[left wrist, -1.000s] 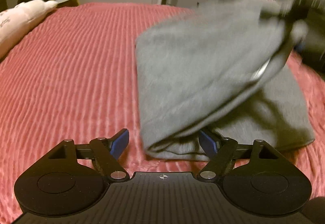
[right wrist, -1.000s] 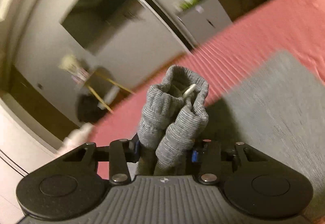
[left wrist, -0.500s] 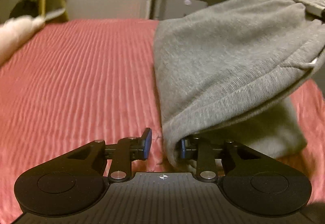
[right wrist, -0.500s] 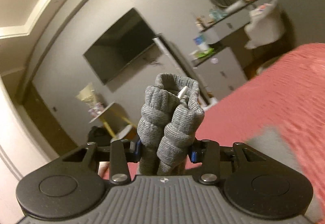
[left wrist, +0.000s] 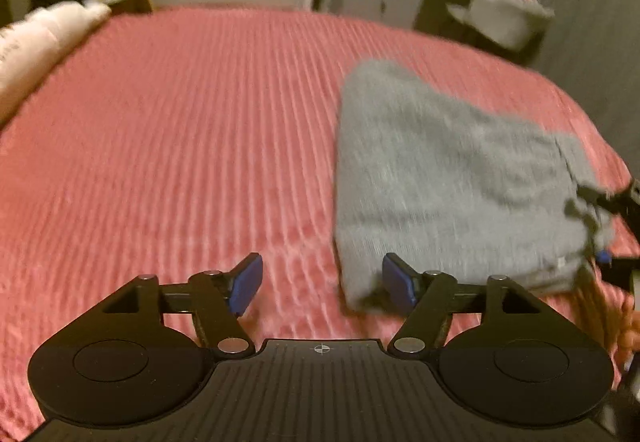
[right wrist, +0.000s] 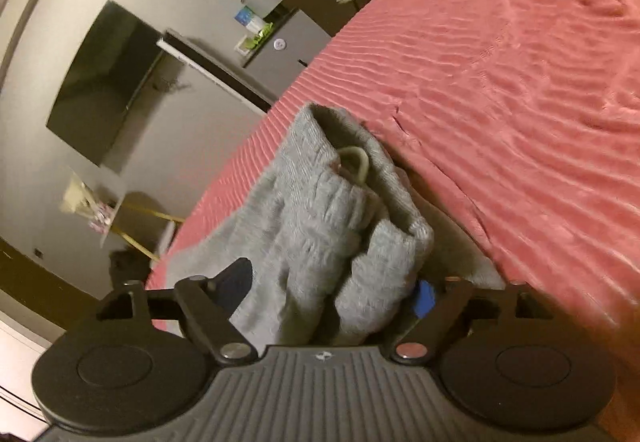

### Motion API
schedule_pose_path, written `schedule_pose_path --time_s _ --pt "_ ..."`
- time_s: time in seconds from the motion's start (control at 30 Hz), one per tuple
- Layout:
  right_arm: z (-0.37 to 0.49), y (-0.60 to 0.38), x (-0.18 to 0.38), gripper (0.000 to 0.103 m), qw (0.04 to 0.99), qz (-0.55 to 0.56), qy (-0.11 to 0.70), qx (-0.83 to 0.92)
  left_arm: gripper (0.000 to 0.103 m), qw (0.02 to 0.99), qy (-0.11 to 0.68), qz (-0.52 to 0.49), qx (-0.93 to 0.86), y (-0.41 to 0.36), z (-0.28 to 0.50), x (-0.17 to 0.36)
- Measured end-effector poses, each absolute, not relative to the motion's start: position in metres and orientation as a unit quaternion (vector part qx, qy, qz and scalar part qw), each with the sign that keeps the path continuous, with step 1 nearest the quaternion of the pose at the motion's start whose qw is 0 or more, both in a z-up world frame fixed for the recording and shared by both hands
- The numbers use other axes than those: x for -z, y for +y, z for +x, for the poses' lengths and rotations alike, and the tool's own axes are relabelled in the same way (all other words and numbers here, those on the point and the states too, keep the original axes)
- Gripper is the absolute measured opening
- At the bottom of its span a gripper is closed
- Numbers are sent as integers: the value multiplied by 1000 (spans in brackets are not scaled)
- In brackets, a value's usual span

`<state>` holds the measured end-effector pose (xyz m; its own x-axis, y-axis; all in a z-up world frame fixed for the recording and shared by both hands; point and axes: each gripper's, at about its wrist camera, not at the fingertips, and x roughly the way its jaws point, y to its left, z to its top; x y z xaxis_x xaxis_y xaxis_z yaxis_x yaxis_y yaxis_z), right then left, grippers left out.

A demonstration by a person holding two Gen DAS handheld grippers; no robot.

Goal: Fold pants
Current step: 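Lift the waistband and fold it over the pants, then open the right tool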

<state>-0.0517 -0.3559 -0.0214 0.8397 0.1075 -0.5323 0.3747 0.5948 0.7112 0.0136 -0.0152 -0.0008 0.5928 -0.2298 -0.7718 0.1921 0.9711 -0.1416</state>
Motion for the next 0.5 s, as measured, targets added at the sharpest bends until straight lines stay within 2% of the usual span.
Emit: schedule_pose_path --time_s 0.07,0.1,0.13,0.17,0.23,0.3,0.43,0.47,0.5 --pt "-53 -359 26 80 849 447 270 80 73 896 430 -22 112 -15 18 -3" --pt "-51 -359 27 76 848 449 269 82 73 896 428 -27 113 -17 20 -4" --pt "-51 -355 29 69 849 444 271 89 76 895 429 -31 118 -21 25 -4" --pt "-53 -351 27 51 853 435 272 96 76 892 432 -34 126 -24 28 -1" --pt "-45 -347 17 46 865 409 274 98 72 888 442 -29 125 -34 35 3" --pt "-47 -341 -1 44 882 388 256 79 72 891 436 -23 125 -40 35 6" --pt "-68 -353 -16 46 892 421 166 8 72 898 425 -3 118 -44 33 11" --pt "-70 -357 -12 50 891 420 171 10 72 898 428 7 107 -44 35 13" --pt "-70 -361 -7 60 889 411 199 37 72 897 431 14 96 -45 37 16"
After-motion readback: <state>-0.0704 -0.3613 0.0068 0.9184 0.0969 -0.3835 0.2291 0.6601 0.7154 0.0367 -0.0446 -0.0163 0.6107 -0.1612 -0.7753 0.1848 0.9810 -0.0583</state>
